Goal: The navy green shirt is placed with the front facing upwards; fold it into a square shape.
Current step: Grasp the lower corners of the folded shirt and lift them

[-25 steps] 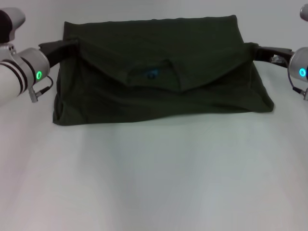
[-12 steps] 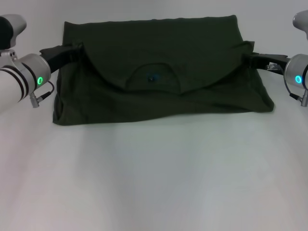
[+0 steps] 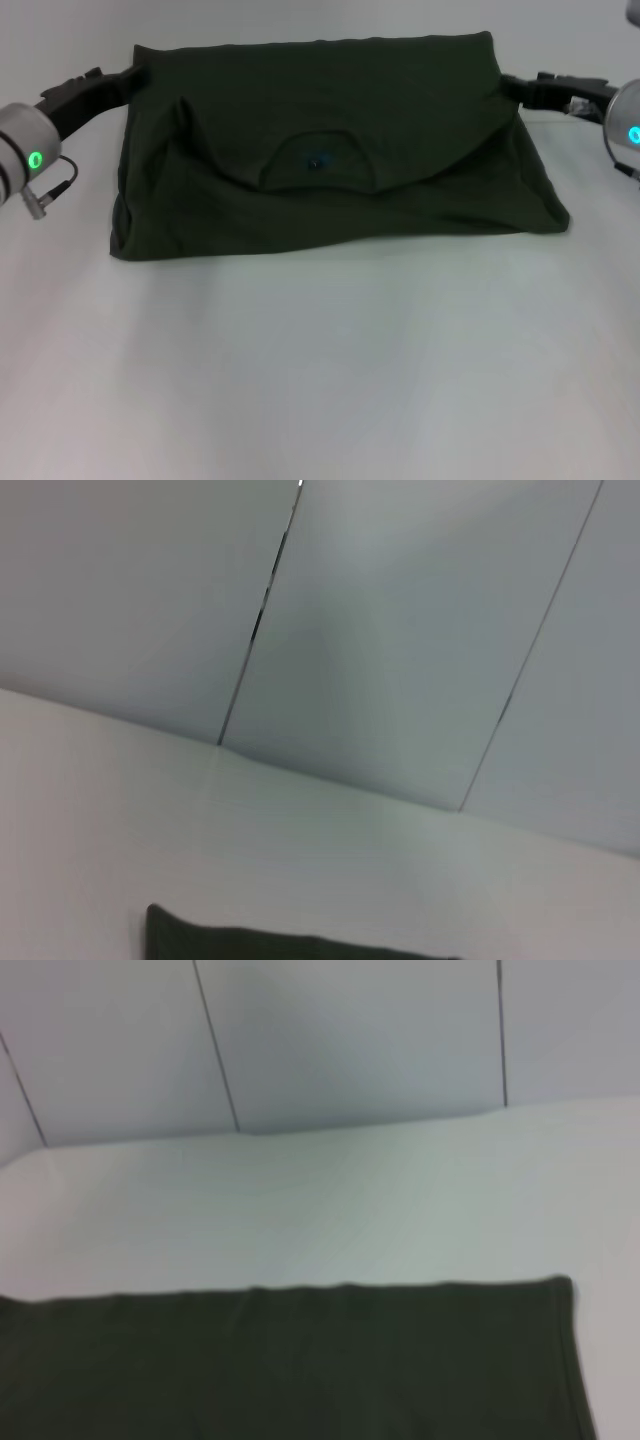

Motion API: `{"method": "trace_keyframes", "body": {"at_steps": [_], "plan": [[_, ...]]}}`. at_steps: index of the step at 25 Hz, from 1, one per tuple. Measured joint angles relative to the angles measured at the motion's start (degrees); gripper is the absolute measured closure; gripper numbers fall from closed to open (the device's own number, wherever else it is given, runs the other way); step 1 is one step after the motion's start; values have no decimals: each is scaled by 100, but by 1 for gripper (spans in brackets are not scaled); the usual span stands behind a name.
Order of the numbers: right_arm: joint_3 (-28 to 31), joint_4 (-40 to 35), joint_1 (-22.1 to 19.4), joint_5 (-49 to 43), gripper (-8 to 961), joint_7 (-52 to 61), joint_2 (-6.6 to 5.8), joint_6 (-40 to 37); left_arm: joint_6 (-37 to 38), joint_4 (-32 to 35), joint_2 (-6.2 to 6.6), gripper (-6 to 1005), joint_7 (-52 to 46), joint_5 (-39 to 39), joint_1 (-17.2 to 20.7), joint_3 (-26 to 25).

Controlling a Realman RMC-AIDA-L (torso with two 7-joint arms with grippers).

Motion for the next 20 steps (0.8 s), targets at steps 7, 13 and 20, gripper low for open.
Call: {"method": "trace_keyframes", "body": {"at_steps": [7,13,20], "plan": [[-14,-511,-286,-16,368,658,-113,-1235,744,293,-28,276,-217,-3,327,21],[-418,-829,-857,-33,366,1402,-280,-2311,1864,537,-31,256,-292,20,735,108],[-556,-892,-1308,-37,364,2031,-601,-3317,2412,781,-31,257,-364,95,1232,471]]}}
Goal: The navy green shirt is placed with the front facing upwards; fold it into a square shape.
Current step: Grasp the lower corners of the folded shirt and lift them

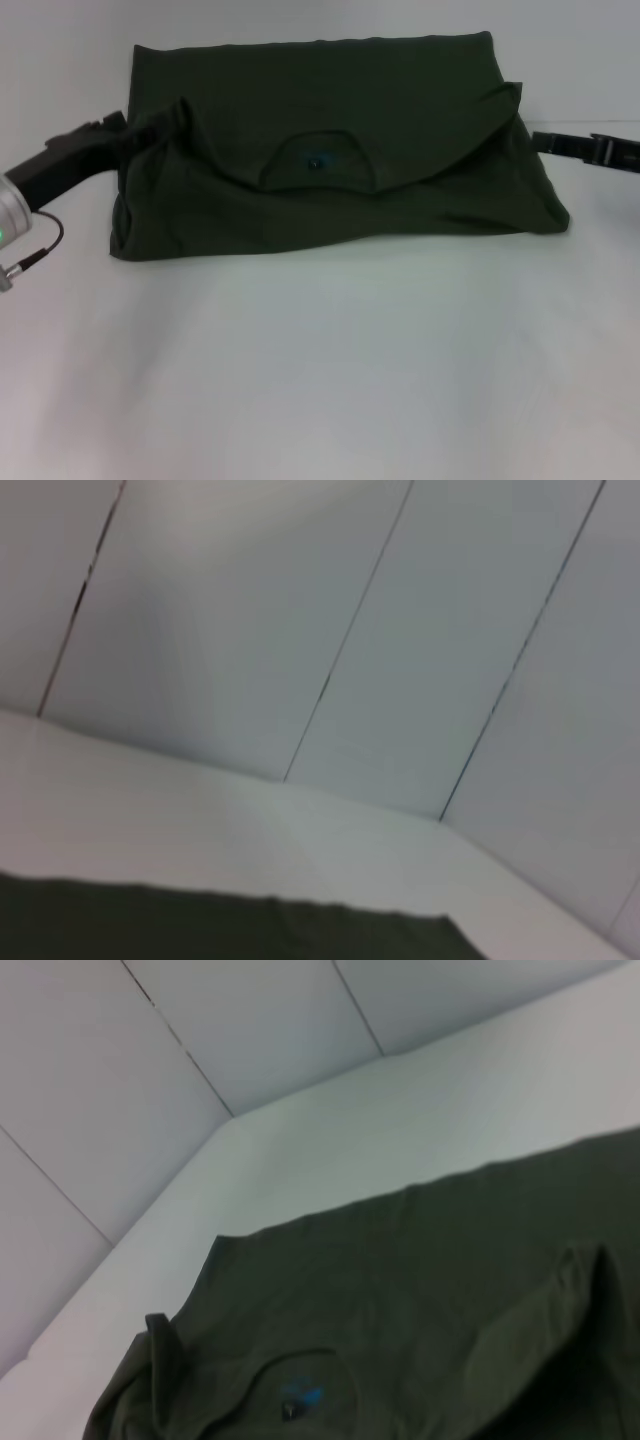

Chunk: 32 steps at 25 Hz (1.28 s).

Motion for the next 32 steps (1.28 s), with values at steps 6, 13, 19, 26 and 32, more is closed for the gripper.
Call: {"method": "trace_keyframes", "body": {"at_steps": [6,13,19,26,32], "plan": [[-26,-3,-257,-13,363,249,-125,-210,-17,192,0,258,46,600,243,51],[10,60,-349,-14,361,423,-85,-144,-255,351,-10,251,297,1553,293,78],[12,90,-347,-6,362,431,10,10,-653,348,-35,252,509,1825,293,450],[21,99,-357,9,363,526,37,71,-910,280,-36,259,491,2199,258,564],[32,114,-369,12,363,542,62,151,-1082,156,-40,260,508,2217,232,755]]}}
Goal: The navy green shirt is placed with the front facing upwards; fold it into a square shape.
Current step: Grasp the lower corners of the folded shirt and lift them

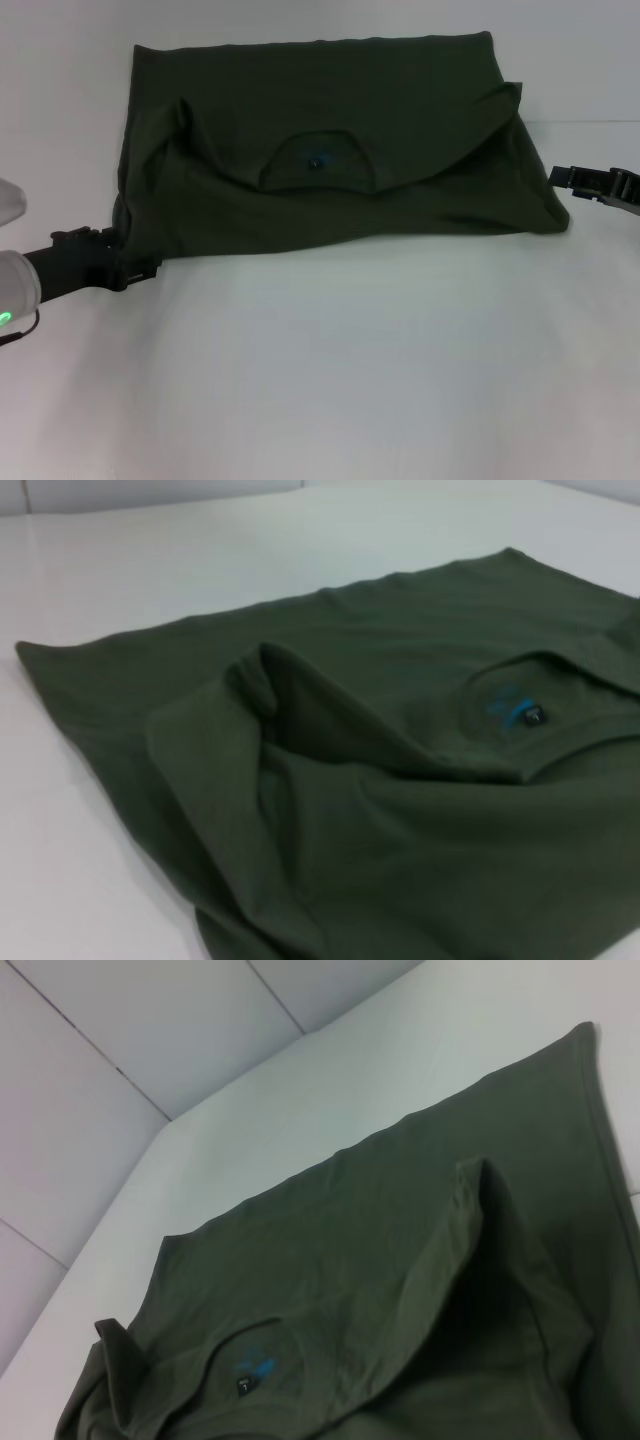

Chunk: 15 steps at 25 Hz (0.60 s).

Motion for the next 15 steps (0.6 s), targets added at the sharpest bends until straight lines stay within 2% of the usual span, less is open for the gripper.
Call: {"method": "trace_keyframes", "body": {"at_steps": [15], "plan": [[0,44,-3,0,366,49,-3,22,-462,-303,20,263,-36,138,-187,185]]}}
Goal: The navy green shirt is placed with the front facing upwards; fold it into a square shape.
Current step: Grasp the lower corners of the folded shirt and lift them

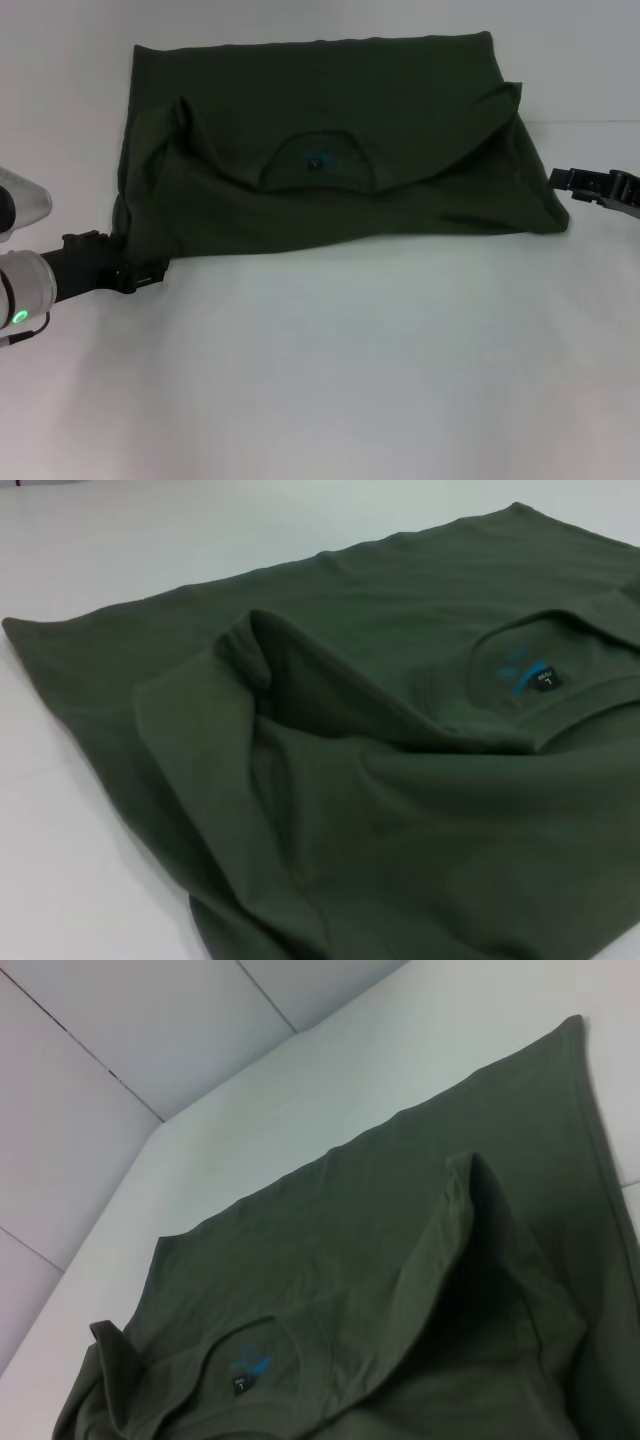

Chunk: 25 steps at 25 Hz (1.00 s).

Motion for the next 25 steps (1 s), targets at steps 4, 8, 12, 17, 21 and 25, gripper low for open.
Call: {"method": "trace_keyframes", "body": {"at_steps": [4,8,12,17,21,25], "plan": [[0,5,-8,1,366,17,4,-1,-4,-5,4,264,-2,0,-17,11],[0,6,-11,1,367,58,8,-2,-27,-5,4,264,-4,0,-20,70],[0,6,-10,1,367,65,9,-3,-202,3,-3,311,-170,51,-27,139],[0,-1,-8,1,368,65,8,-13,-234,53,-12,455,-365,144,-35,162],[0,5,-8,1,368,65,-4,-7,-260,53,-8,654,-377,149,-40,162],[0,6,-15,1,369,65,-6,-9,-276,32,-4,799,-383,149,-59,161]]}}
